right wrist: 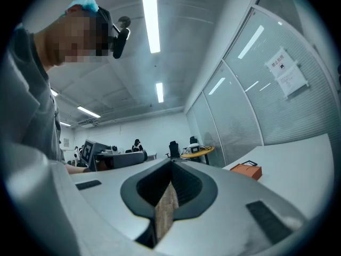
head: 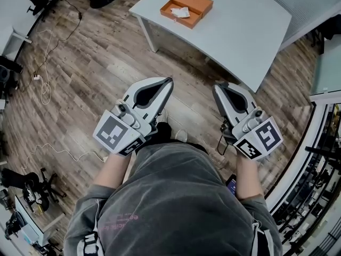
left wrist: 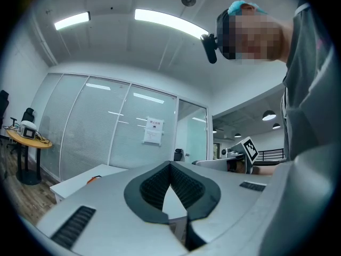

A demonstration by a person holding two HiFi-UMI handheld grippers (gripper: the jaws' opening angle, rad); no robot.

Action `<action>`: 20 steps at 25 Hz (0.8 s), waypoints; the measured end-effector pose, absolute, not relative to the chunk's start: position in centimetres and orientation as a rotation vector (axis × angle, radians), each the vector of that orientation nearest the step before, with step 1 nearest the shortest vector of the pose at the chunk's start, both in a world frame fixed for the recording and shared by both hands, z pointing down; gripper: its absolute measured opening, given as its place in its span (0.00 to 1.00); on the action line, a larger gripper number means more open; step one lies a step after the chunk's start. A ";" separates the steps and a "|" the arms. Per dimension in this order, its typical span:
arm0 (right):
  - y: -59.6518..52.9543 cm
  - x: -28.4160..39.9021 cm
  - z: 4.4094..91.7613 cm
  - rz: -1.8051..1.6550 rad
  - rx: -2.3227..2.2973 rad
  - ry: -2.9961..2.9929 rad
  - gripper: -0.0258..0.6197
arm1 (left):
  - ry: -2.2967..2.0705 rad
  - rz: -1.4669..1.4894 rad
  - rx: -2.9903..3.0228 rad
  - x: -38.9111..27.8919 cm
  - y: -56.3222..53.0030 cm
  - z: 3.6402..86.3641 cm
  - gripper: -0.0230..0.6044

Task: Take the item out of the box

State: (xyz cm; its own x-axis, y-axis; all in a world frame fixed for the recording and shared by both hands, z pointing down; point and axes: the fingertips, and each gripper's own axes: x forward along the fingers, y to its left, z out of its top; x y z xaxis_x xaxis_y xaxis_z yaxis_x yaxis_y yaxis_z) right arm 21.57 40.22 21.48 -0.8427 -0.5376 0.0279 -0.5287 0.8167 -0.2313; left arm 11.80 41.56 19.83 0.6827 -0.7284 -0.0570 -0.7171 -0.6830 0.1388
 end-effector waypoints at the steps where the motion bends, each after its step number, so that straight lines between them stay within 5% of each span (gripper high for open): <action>1: 40.1 21.6 21.5 -0.356 -0.870 2.958 0.05 | -1.199 -0.166 2.787 11.9 41.4 19.9 0.06; 20: 30.0 17.9 23.9 -0.407 -0.873 2.990 0.05 | -1.177 -0.155 2.765 8.9 31.0 22.3 0.06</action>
State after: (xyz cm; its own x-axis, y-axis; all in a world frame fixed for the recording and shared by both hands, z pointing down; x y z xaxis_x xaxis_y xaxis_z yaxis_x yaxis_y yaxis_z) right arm 17.94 29.98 23.90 -0.8457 -0.5288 0.0718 -0.5288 0.8121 -0.2469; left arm 8.86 31.00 22.25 0.6901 -0.7225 -0.0423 -0.7089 -0.6866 0.1613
